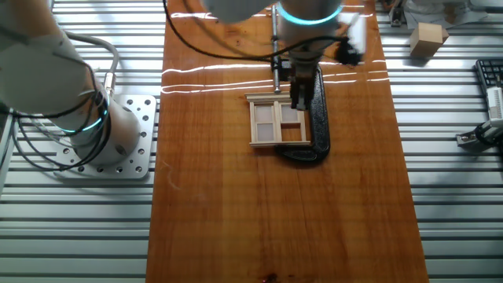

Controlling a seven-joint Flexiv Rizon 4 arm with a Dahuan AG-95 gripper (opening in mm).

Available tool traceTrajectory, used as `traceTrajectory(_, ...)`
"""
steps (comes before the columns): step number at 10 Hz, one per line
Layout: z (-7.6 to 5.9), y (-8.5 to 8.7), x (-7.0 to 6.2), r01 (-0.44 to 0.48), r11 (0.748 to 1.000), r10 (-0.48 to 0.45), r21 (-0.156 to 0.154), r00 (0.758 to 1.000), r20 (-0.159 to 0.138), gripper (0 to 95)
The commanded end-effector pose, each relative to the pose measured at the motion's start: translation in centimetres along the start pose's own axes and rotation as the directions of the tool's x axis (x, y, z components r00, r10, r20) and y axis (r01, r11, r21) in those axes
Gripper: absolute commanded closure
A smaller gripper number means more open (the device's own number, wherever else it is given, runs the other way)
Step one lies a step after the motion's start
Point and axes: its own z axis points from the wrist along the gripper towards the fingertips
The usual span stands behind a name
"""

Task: Open a sliding window

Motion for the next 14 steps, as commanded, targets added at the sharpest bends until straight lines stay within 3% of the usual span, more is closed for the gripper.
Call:
traceTrajectory(1, 0.84, 0.12, -0.56, 0.002, 1.0, -0.002, -0.002, 1.0, -0.011, 95.0)
traceTrajectory(3, 0.82, 0.07, -0.55, 0.017, 1.0, -0.017, -0.02, 1.0, -0.014, 95.0)
traceTrajectory(14, 1.12, -0.21, -0.58, 0.125, 0.991, -0.126, -0.04, 0.991, -0.035, 95.0)
